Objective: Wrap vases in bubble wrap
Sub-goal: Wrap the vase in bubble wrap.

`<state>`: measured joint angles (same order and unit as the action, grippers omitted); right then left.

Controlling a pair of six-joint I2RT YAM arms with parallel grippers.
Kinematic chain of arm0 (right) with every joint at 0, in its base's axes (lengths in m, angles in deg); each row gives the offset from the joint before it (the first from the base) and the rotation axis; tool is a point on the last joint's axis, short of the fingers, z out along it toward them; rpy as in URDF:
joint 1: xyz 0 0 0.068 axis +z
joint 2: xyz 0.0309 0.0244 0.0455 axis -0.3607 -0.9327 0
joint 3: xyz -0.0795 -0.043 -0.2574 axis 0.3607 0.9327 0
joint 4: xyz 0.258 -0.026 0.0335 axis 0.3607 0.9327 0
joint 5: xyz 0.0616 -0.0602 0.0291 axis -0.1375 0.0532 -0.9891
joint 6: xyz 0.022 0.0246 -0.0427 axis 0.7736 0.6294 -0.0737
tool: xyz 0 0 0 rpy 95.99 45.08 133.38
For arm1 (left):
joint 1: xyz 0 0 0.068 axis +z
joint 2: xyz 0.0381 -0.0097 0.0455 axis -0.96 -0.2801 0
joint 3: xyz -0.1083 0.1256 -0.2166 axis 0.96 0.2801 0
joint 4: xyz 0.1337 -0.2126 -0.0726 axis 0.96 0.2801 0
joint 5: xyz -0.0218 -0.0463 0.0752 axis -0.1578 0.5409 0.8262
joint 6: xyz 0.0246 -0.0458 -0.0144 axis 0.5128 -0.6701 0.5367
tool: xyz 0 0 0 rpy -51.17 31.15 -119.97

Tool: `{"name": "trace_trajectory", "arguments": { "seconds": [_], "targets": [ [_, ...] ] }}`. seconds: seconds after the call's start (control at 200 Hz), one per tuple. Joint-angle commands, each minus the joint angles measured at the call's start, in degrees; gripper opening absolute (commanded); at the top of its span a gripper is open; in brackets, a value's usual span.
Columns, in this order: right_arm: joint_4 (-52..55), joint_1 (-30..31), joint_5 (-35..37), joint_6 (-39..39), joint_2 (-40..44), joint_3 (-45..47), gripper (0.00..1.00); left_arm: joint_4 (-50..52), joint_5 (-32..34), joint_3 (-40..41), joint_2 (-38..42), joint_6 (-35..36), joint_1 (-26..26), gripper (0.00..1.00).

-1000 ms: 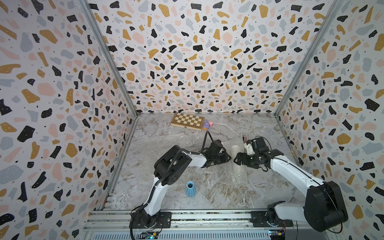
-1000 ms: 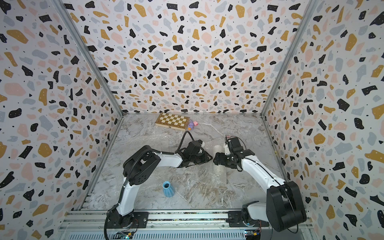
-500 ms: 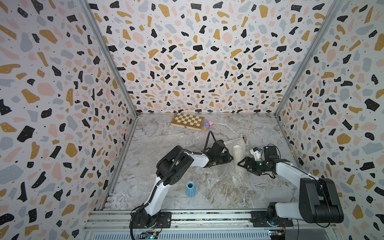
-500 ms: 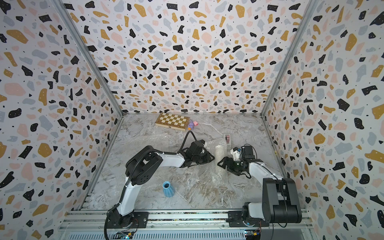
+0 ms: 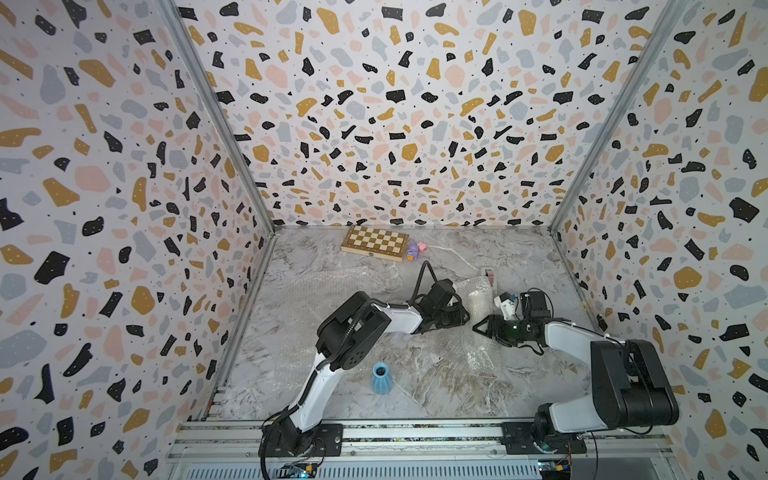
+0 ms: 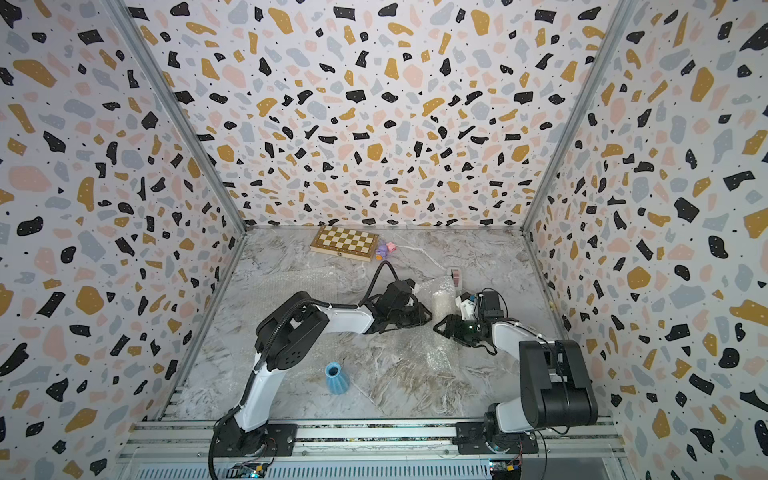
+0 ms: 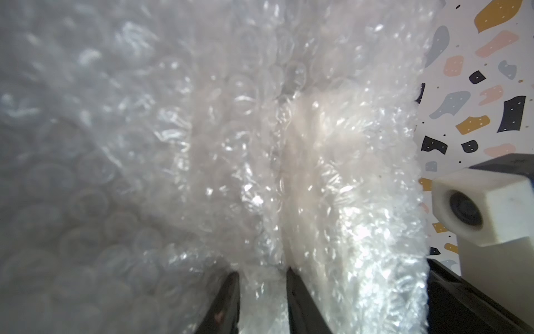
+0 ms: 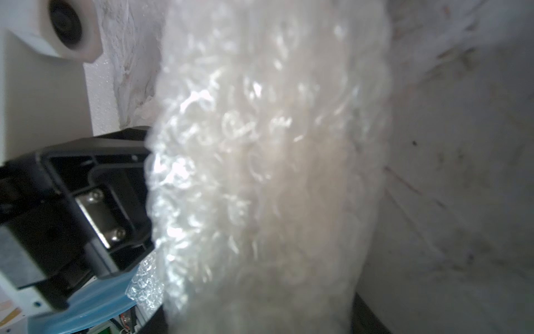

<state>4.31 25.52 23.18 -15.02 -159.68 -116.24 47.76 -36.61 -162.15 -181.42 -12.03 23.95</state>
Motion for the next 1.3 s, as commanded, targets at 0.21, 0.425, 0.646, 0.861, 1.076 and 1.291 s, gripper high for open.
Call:
{"name": "trace_trajectory", "arguments": {
  "seconds": [0.21, 0.425, 0.646, 0.861, 1.076, 1.291],
  "targets": [
    [13.57, 8.07, 24.62, -0.38, 1.99, -6.61, 0.49, -1.85, -0.47, 10.8, 10.43, -1.38, 3.55, 0.52],
    [18.22, 15.51, 36.31, 1.57, 0.34, -10.52, 0.49, -1.26, 0.24, 13.43, 15.54, -5.34, 4.43, 0.62],
    [20.06, 21.92, 42.92, 4.29, -2.25, -13.42, 0.49, -3.0, -1.24, 10.41, 11.57, -8.92, 4.43, 0.61],
    [21.61, 26.24, 45.92, 6.78, -5.7, -15.76, 0.5, -2.88, -2.09, 8.16, 8.09, -8.04, 4.47, 0.54],
    [23.82, 29.31, 48.46, 9.81, -8.02, -17.75, 0.54, -3.41, -2.04, 7.37, 4.64, -8.23, 4.49, 0.37],
    [25.73, 31.65, 47.1, 10.65, -7.94, -20.99, 0.7, -3.68, -1.53, 8.02, 3.77, -7.48, 4.43, 0.25]
  ]
}}
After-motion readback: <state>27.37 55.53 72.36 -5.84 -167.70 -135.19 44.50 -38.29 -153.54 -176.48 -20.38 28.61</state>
